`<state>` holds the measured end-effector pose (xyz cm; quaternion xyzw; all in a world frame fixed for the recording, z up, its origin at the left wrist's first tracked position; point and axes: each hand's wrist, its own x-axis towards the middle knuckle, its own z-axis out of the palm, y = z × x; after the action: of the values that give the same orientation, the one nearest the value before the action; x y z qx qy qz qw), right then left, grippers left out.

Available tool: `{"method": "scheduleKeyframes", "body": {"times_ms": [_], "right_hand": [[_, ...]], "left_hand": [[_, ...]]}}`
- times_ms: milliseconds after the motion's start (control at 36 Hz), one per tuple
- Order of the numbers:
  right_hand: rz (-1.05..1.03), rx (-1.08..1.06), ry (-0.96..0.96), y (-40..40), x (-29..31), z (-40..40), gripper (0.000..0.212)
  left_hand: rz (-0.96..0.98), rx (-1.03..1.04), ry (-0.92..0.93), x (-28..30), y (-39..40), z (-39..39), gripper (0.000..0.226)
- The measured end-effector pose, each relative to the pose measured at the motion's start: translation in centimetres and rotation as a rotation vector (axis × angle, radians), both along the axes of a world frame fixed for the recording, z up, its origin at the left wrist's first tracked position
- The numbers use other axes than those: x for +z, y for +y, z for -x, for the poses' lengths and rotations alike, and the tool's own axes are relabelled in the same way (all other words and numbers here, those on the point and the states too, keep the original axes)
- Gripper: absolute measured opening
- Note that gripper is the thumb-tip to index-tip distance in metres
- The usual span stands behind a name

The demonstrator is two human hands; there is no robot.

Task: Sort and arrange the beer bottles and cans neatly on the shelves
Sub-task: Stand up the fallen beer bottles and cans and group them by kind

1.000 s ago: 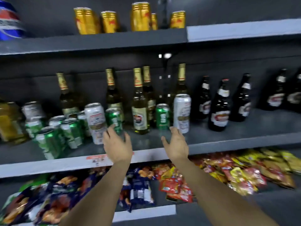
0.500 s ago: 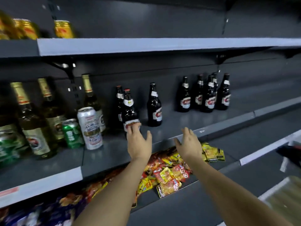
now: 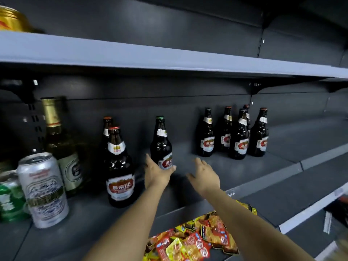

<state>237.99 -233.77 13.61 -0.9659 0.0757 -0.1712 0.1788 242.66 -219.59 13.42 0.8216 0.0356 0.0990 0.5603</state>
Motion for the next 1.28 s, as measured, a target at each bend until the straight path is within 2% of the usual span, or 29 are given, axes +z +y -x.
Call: {"method": "scheduleKeyframes", "body": {"times_ms": [83,194,278,500,556,667,722,917,1028,1167,1278], "right_hand": [[-0.043,0.042,0.014,-0.1,-0.5,-2.4,0.049],[-0.091,0.1,0.048,-0.7,-1.4,-4.7,0.053],[-0.161,0.134,0.058,-1.6,-1.6,-6.3,0.06],[-0.377,0.301,0.12,-5.7,-1.5,-9.5,0.115],[-0.422,0.319,0.088,-7.1,-1.5,-9.8,0.112],[-0.491,0.312,0.021,-10.9,-1.3,-9.9,0.081],[-0.477,0.285,0.01,-13.2,-1.4,-9.8,0.074],[-0.356,0.19,0.019,-18.7,-2.1,-10.0,0.065],[-0.356,0.169,0.003,-19.6,-2.4,-10.3,0.059],[-0.325,0.15,-0.005,-19.7,-2.7,-10.5,0.061],[-0.27,0.131,-0.032,-19.4,-2.7,-10.2,0.059]], "left_hand": [[0.017,-0.002,0.015,-0.6,-0.5,-2.1,0.106],[0.035,0.055,-0.02,-1.0,-0.6,-4.0,0.076],[0.024,0.085,-0.063,-0.7,-1.0,-4.7,0.07],[0.115,0.026,-0.066,0.2,-7.0,-5.5,0.065],[0.114,0.006,-0.07,0.4,-9.3,-5.8,0.062],[0.126,-0.046,-0.055,0.5,-13.8,-6.5,0.062],[0.138,-0.077,-0.051,0.5,-16.0,-6.6,0.062],[0.216,-0.117,-0.003,-0.4,-21.3,-7.3,0.067],[0.216,-0.141,0.009,-0.5,-22.2,-8.1,0.082],[0.173,-0.192,0.018,-0.2,-22.1,-8.7,0.071],[0.132,-0.216,0.023,-0.1,-21.8,-8.7,0.071]]}}
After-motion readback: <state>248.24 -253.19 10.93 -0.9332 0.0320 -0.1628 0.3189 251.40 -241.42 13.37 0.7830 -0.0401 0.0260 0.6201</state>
